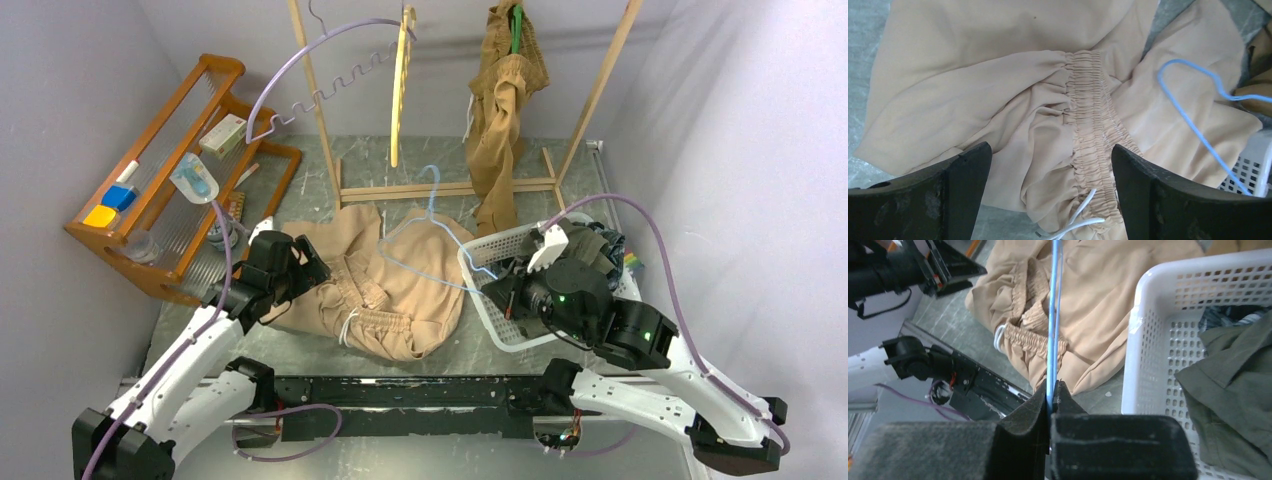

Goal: Remove the shorts from the hanger
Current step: Remove the shorts from the hanger, then place the hanger on the clothes rod.

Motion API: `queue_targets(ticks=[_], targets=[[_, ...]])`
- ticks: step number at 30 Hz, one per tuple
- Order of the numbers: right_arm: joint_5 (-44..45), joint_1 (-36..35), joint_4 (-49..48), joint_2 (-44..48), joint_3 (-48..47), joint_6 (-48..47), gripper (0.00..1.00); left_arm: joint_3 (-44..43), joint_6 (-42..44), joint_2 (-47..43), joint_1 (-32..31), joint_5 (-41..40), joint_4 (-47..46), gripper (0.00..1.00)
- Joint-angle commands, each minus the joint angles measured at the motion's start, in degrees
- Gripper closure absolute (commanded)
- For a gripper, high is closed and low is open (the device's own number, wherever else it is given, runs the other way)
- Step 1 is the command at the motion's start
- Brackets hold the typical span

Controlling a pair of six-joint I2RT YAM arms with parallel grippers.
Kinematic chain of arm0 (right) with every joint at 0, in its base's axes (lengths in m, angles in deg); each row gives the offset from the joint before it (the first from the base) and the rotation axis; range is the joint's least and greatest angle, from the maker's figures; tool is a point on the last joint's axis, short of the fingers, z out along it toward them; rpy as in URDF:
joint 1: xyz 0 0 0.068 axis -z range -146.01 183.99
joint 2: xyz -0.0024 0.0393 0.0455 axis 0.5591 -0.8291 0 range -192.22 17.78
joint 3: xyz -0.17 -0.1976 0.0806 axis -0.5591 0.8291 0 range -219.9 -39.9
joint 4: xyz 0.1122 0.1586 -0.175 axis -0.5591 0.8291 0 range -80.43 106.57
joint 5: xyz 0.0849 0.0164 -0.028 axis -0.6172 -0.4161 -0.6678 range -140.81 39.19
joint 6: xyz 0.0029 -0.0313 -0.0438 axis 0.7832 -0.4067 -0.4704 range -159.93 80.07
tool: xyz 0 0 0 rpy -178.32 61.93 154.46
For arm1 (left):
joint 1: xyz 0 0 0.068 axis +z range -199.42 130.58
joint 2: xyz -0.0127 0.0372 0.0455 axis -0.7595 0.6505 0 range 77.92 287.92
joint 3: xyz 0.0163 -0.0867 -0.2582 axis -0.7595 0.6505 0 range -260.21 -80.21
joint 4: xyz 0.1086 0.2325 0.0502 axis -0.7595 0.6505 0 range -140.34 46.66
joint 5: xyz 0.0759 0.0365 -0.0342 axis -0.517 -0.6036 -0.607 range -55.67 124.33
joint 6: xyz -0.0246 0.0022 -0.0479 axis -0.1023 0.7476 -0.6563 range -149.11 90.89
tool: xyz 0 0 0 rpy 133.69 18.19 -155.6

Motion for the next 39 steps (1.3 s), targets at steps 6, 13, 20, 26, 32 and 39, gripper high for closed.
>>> queue_targets(ticks=[6,13,20,26,32,39], targets=[[6.77,0.14,0.17,-4.35,-6.91,-5.05,1.0,0.79,-1.7,-1.75,0.15,0.13,-2.65,0.08],[15.5,0.12,-4.43,-8.47,-11.59,-9.22,1.0,-0.17,-1.03,-4.76,0.17,-2.65,0.87,0.06],[22.06,0.17,-9.62,-12.9,-15.47,-18.16,1.0,-2.1,-0.61,-5.09,0.24,-4.42,3.5,0.04],[25.08,0.15,-17.96,-16.24,-18.29,-27.39,1.0,-1.58,-0.76,-7.03,0.21,-4.48,3.24,0.03],[28.95,0.18,-21.74,-22.16,-23.55,-34.01,1.0,-2.58,-0.37,-7.02,0.22,-5.63,4.75,0.02],[31.75,0.16,-28.72,-25.41,-25.61,-39.8,1.0,-2.87,-0.04,-7.48,0.16,-5.45,5.32,0.02]])
